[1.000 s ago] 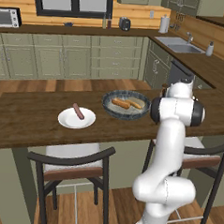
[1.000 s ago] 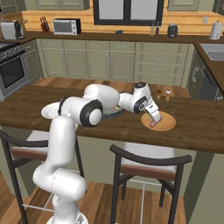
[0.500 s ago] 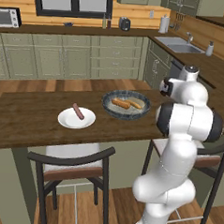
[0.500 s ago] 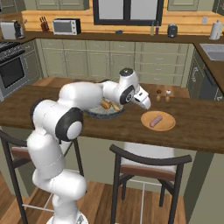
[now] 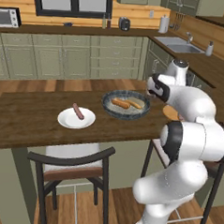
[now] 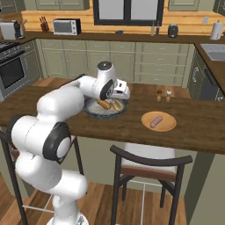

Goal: Place one bun and one sausage from the bowl on each plate.

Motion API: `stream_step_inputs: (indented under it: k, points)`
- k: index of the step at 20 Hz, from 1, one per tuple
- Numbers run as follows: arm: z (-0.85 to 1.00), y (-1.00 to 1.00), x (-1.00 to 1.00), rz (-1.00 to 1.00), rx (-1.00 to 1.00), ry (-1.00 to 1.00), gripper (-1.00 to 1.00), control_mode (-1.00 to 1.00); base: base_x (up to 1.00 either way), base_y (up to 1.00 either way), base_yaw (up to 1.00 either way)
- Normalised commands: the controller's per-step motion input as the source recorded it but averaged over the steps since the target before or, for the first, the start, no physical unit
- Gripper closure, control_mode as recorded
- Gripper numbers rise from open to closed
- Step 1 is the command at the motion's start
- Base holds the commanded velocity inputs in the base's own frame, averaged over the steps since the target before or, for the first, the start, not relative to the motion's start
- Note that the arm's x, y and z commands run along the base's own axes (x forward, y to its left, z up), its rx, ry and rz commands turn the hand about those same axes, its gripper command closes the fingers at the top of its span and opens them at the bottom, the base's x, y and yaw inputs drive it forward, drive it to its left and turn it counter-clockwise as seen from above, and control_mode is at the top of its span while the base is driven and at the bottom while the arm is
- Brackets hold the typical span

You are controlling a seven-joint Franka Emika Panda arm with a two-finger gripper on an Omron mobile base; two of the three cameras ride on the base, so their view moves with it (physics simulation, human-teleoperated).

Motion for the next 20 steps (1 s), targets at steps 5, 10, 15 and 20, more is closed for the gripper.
stream_step_inputs:
  k: [5,10,15,20]
  points:
    - [-0.44,0.98,-0.04,0.47,-0.28,0.17,-1.00,-1.00,0.00,0.00,0.00]
    - [-0.43,0.11,0.50,0.18,-0.24,0.05,-1.00,-1.00,0.00,0.00,0.00]
    - [-0.36,-0.34,0.96,0.01,-0.05,-0.02,-1.00,-1.00,0.00,0.00,0.00]
    - [-0.14,0.00,0.26,0.00,-0.02,0.08,-1.00,-1.00,0.00,0.00,0.00]
